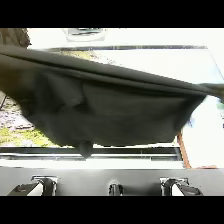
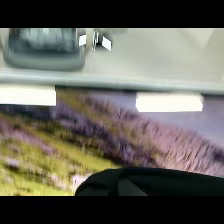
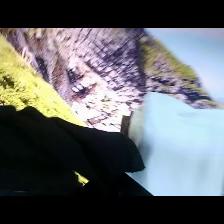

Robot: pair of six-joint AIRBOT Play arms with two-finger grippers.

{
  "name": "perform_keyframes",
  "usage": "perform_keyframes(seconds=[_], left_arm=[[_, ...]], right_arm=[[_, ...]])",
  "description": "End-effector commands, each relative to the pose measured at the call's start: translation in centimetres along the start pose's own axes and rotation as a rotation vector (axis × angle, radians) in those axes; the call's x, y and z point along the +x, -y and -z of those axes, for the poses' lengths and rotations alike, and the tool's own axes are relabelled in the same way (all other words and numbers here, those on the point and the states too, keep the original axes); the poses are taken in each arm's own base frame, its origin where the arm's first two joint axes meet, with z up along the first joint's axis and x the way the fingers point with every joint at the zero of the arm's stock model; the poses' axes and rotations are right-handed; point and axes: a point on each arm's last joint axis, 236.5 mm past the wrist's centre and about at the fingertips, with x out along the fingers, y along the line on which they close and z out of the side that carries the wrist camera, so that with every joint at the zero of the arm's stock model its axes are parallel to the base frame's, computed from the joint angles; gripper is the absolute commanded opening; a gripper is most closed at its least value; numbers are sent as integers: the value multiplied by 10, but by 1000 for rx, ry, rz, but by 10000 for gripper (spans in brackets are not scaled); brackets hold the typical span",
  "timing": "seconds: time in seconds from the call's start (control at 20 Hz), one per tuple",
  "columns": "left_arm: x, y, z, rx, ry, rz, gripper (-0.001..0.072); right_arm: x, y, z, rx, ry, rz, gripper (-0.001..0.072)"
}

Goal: Fold the shirts.

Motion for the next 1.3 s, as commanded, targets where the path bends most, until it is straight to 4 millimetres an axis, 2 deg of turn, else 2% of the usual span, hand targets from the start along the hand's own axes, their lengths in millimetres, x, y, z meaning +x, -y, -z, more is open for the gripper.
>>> perform_keyframes(seconds=[0.0,0.1,0.2,0.25,0.3,0.4,0.5,0.6,0.65,0.7,0.75,0.8,0.85,0.9,0.95,1.0,1.1,1.25], left_arm=[[123,-46,68,-49,-276,-17,28],[192,-71,101,-103,-348,-28,29],[242,-84,130,-163,-389,-18,28],[262,-86,147,-200,-418,-3,29],[277,-87,164,-233,-451,13,29],[298,-84,193,-288,-512,41,30],[314,-81,220,-318,-570,54,30],[321,-74,240,-348,-622,64,35],[321,-73,243,-368,-635,62,142],[316,-74,240,-373,-643,62,376],[306,-78,237,-375,-667,67,548],[294,-84,237,-383,-705,70,542],[276,-92,247,-400,-778,72,526],[253,-101,265,-411,-884,66,490],[232,-108,287,-420,-990,57,409],[212,-110,310,-432,-1085,62,390],[188,-103,351,-478,-1180,72,391],[172,-90,397,-495,-1245,92,400]], right_arm=[[146,1,-37,52,-68,-190,40],[233,-4,-72,163,21,-289,41],[303,-8,-94,317,107,-372,41],[329,-12,-97,391,122,-410,41],[354,-17,-94,458,116,-450,41],[388,-31,-77,530,65,-514,42],[409,-39,-59,534,11,-538,42],[414,-41,-53,518,0,-541,44],[411,-39,-55,506,8,-540,135],[403,-33,-58,495,19,-537,381],[388,-26,-59,456,29,-539,508],[373,-18,-55,397,23,-532,507],[361,-8,-42,352,-19,-511,508],[349,2,-21,304,-93,-487,507],[339,8,2,268,-178,-478,505],[331,10,26,241,-269,-481,505],[322,7,63,180,-420,-486,506],[320,-5,79,171,-481,-520,507]])
